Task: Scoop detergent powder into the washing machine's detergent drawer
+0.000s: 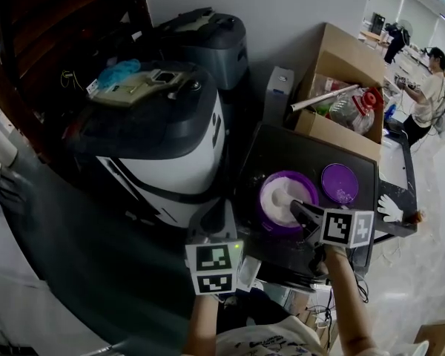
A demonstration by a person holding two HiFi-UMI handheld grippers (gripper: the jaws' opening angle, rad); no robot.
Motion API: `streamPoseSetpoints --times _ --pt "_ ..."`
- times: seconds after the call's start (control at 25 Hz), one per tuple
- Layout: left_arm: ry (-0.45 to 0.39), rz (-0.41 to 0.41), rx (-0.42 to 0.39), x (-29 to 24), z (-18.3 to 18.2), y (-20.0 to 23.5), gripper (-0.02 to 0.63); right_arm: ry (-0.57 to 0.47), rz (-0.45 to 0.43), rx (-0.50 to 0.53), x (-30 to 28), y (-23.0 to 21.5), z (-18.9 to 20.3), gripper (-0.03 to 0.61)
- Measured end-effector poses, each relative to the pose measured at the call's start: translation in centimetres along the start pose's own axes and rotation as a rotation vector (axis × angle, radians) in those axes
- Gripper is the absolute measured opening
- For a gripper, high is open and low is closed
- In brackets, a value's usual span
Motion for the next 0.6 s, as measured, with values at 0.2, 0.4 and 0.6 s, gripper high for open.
streamPoseSetpoints --times 0.2,0.4,0.6 --pt "-0.009 -0.002 -0.003 0.4 -0.3 -0.2 0.002 -0.086 0.005 -0.119 0.5 -0.4 0.1 0.018" --pt "-0.018 -0.009 -0.001 0.8 -0.5 -0.1 0.002 -0.197 -0.037 -0.290 1.2 -0.5 0.0 0.018" --pt "-0.039 -0.025 0.006 1.3 -1.0 0.1 0.002 -0.279 -0.143 -0.465 1.4 0.1 0.4 0.018"
Point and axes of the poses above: the fingertips, and each gripper's own axes: x backward along the fingers, y to its left, z out of its underside, the point moved 5 cm from there along x, backward along the fingers, and after that the axes turned 7 degrees about -y, right-handed, at the moved point
